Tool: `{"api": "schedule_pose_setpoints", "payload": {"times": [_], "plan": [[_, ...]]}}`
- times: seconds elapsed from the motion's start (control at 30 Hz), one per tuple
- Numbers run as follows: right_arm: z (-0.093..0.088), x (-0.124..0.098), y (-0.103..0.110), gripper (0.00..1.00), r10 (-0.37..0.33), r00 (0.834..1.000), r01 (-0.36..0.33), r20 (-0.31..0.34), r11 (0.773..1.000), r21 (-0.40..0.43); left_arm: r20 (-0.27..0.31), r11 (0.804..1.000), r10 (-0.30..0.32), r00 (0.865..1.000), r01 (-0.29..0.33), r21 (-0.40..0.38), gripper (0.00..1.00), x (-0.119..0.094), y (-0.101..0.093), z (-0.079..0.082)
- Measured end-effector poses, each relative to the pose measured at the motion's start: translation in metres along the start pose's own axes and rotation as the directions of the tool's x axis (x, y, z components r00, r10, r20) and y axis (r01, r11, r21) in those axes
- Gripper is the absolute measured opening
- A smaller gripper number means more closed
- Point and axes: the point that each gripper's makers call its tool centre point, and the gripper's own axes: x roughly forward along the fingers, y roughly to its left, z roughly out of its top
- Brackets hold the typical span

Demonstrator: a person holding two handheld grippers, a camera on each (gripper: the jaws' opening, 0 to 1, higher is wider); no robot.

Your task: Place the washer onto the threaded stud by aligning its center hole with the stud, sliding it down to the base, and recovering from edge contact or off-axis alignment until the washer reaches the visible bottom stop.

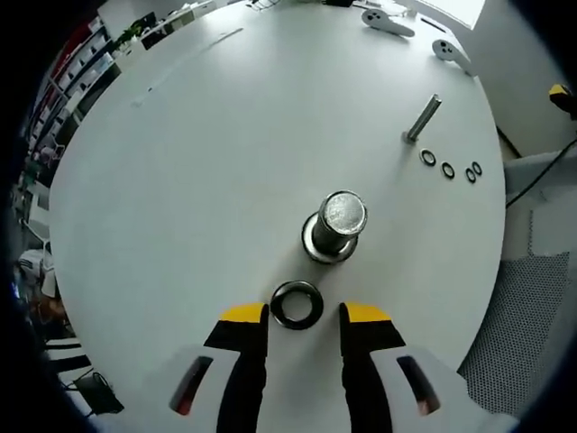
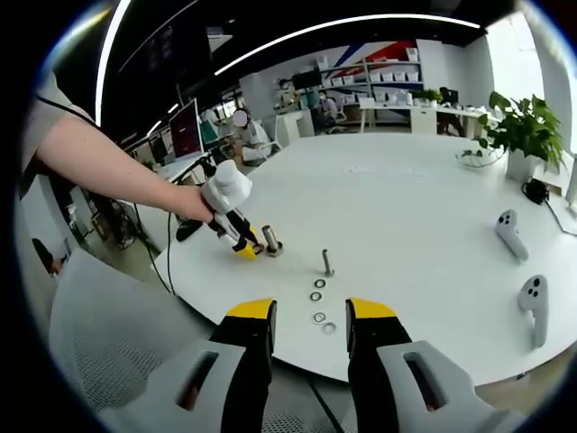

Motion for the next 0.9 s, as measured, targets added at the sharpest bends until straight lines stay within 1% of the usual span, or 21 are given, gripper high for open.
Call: {"api": "schedule_pose_setpoints", "payload": {"times": [0.13,0.2,0.23,0.4,0.57,0.63,0.77,0.9], "plan": [[0.000,0.000,0.000,0.33,0.000,1.000,0.000,-0.001,1.000,0.000,0.001,1.000,0.002,1.000,-0.002,-0.006,0.27,0.001,0.002,0.000],[0.000,0.000,0.000,0.33,-0.001,1.000,0.001,0.000,1.000,0.000,-0.004,1.000,0.004,1.000,-0.004,-0.007,0.22,0.001,0.002,-0.001],[0.000,0.000,0.000,0.33,-0.001,1.000,0.001,0.000,1.000,0.001,-0.006,1.000,0.001,1.000,-0.001,0.001,0.20,0.000,0.000,-0.001],[0.000,0.000,-0.001,0.33,-0.002,1.000,0.002,0.001,1.000,0.002,-0.014,1.000,0.007,1.000,-0.007,-0.013,0.20,0.000,0.000,-0.003],[0.000,0.000,-0.001,0.33,-0.002,1.000,0.002,0.001,1.000,0.002,-0.065,1.000,-0.005,0.998,0.006,0.022,0.20,-0.003,-0.006,-0.016],[0.000,0.000,-0.001,0.33,-0.002,1.000,0.002,0.003,1.000,0.003,-0.085,1.000,-0.008,0.996,0.009,0.010,0.20,-0.004,-0.008,-0.025],[0.001,-0.001,-0.002,0.33,-0.006,1.000,0.006,0.008,1.000,0.008,-0.094,1.000,-0.005,0.996,0.005,0.003,0.20,-0.009,-0.015,-0.039],[0.001,0.000,0.001,0.33,0.003,1.000,-0.003,0.005,1.000,-0.001,-0.108,1.000,-0.012,0.994,0.015,0.018,0.20,-0.012,-0.021,-0.050]]}}
